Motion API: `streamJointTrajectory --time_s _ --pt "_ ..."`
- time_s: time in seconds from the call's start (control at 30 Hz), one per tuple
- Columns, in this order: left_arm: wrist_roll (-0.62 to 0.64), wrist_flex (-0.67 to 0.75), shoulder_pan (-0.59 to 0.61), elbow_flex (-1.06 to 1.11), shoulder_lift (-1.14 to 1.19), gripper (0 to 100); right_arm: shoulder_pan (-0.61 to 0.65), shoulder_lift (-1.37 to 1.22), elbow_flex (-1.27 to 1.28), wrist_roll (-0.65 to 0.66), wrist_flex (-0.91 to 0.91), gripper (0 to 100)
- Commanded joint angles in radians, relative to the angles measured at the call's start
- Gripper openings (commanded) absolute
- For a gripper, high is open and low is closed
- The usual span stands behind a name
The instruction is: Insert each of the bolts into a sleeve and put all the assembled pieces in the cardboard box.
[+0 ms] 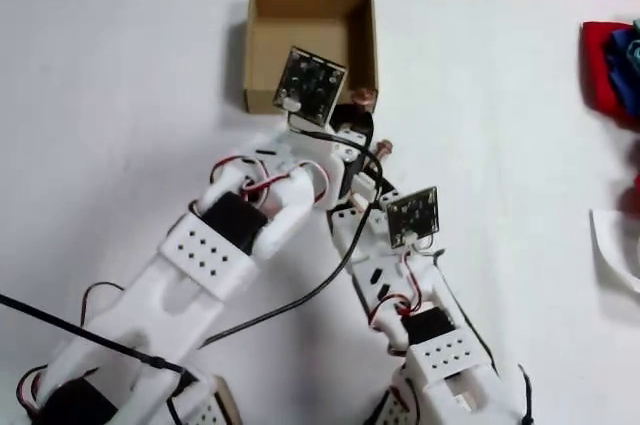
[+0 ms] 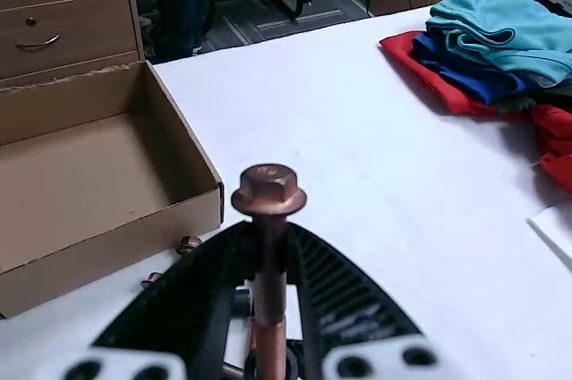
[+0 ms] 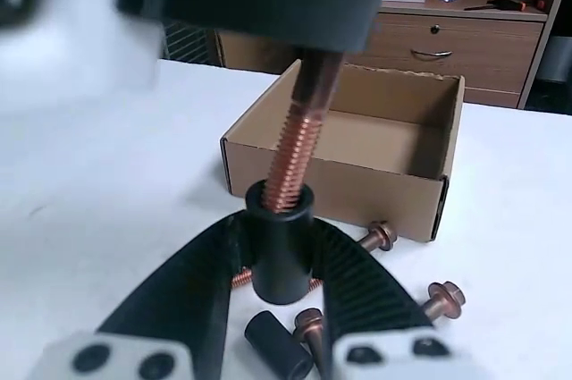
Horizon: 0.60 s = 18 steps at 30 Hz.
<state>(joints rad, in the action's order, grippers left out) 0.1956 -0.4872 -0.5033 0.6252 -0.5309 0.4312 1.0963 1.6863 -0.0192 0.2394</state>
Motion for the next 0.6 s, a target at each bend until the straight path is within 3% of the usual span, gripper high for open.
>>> streamJointTrajectory --time_s 0.0,0.57 --pt "-0.006 0.021 -0.005 0.008 -0.041 3 -0.007 -0.001 0.0 0.011 0.019 2.0" --pt "-0.006 -0.023 -0.005 0.088 -0.109 3 -0.007 0.001 0.0 0.011 0.019 2.0"
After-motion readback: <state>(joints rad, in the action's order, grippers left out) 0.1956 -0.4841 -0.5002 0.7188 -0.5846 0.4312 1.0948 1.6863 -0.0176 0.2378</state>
